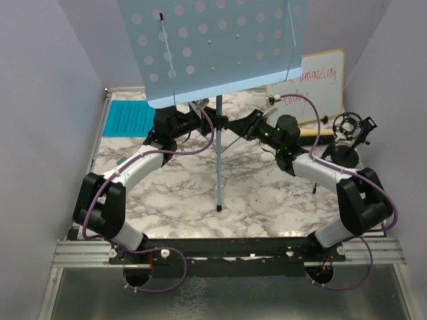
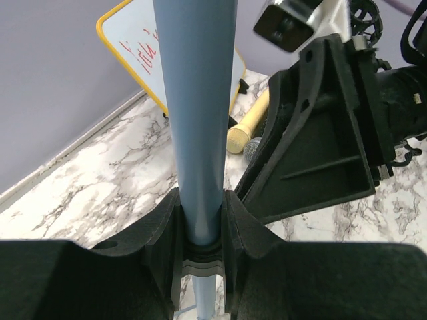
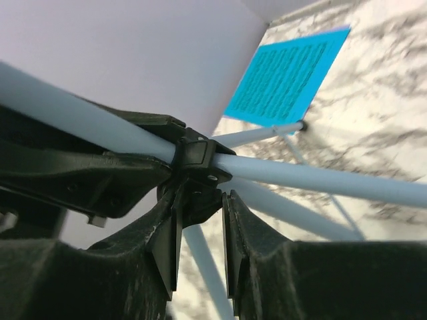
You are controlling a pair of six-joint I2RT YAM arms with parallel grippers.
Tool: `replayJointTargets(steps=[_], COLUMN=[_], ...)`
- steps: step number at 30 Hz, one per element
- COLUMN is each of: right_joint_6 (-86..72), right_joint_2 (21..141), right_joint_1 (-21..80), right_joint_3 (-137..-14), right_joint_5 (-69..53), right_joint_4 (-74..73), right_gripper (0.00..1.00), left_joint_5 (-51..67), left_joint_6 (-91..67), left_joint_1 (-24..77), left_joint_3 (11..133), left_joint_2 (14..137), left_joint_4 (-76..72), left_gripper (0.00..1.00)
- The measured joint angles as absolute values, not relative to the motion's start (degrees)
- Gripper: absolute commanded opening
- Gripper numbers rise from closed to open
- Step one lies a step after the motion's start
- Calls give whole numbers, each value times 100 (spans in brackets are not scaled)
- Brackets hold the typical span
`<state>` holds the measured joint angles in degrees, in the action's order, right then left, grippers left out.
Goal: Pack up the instrument practice props
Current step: Unscrew the knob on the music stand.
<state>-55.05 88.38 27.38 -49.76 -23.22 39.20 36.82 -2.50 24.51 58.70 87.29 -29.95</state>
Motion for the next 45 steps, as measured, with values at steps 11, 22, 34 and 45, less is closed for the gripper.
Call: replayJointTargets(steps=[11, 22, 34, 45], right_joint_6=[-191, 5603, 8956, 4783], right_joint_2=[8355, 8110, 8119, 7155], right_joint_1=[2923, 3785, 4768, 4683], right_joint_3=[-4960, -5210, -4219, -3863], right_joint_5=[-2829, -2075, 285, -270], right_joint_4=[3664, 2235, 3529, 3494], right_gripper=[1, 1, 37, 66], left_joint_5=[3684, 3660, 3677, 3675], left_joint_6=[-252, -248, -246, -235], left_joint_1=[2530, 2547, 2628, 2628], left_joint_3=[5870, 5870, 5872, 5874], left_joint_2=[8724, 8720, 8722, 8720], left_joint_4=[-2989, -2971, -2965, -2965], left_gripper=[0, 0, 0, 0])
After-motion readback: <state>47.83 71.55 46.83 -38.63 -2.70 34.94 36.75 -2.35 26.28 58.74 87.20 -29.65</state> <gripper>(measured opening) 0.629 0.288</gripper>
